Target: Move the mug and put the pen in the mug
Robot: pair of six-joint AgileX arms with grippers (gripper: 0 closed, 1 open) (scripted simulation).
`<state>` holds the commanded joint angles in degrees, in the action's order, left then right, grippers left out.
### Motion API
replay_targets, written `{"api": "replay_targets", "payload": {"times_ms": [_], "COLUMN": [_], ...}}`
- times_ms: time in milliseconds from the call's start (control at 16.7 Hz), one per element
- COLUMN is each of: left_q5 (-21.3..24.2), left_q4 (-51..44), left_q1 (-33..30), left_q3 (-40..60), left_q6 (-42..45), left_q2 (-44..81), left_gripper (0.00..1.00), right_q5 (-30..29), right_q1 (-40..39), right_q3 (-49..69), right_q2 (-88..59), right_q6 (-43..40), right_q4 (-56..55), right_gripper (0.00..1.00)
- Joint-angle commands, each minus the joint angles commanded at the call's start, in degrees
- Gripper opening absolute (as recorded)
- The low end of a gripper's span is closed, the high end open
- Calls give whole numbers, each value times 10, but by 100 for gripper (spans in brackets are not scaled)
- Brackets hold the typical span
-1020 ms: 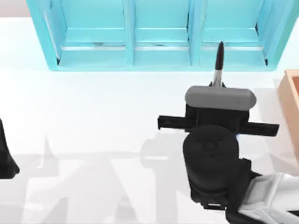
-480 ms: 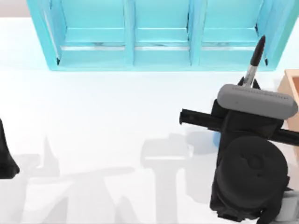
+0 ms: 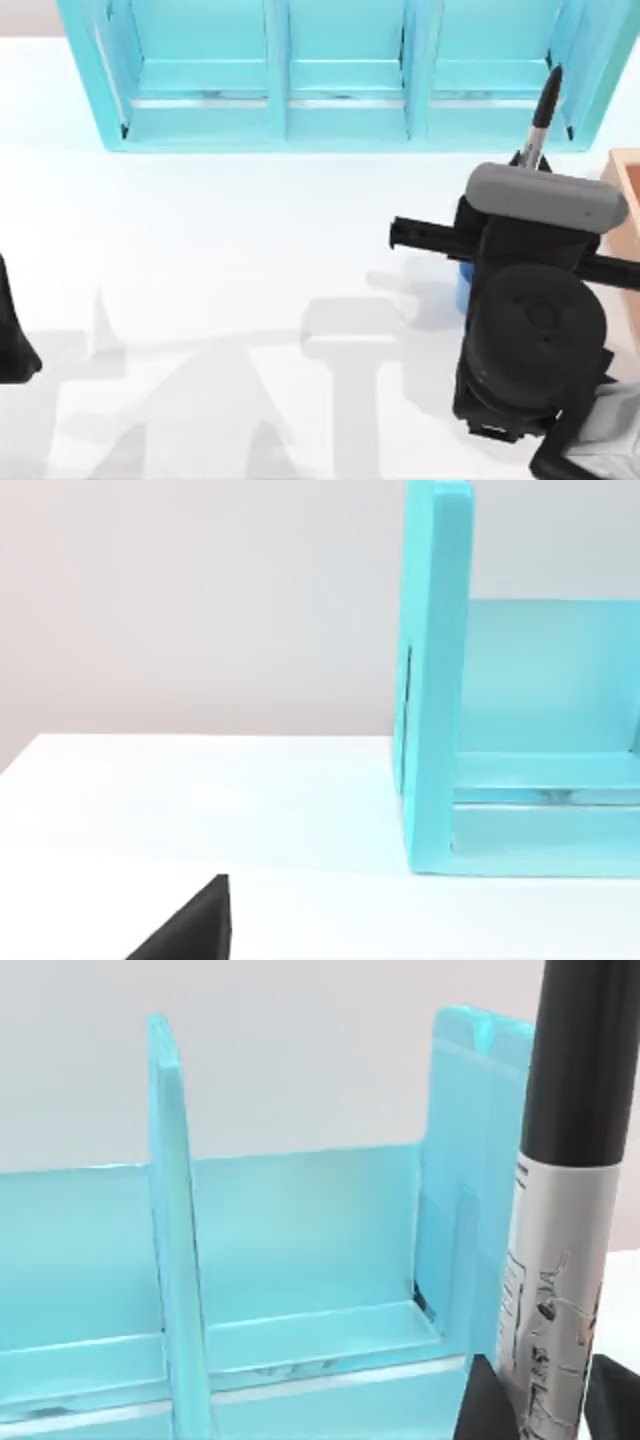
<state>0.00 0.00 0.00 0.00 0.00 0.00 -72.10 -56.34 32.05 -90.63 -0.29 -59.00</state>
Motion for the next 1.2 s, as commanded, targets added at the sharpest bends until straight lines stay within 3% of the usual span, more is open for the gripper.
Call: {"api": "replay_targets", "payload": {"times_ms": [420,1200], "left_q5": [0,0], "left_q4": [0,0], "left_q1": [0,0], "left_q3": [0,0], "left_q6": [0,0], "left_q2": [0,0], "left_gripper": [100,100], "right_q5": [29,29], "right_q1": [28,28], "right_q3": [4,4], "right_q2": [-20,-20], "right_q6": [2,2], "right_q4": [-19,-19], "right_gripper": [0,98]}}
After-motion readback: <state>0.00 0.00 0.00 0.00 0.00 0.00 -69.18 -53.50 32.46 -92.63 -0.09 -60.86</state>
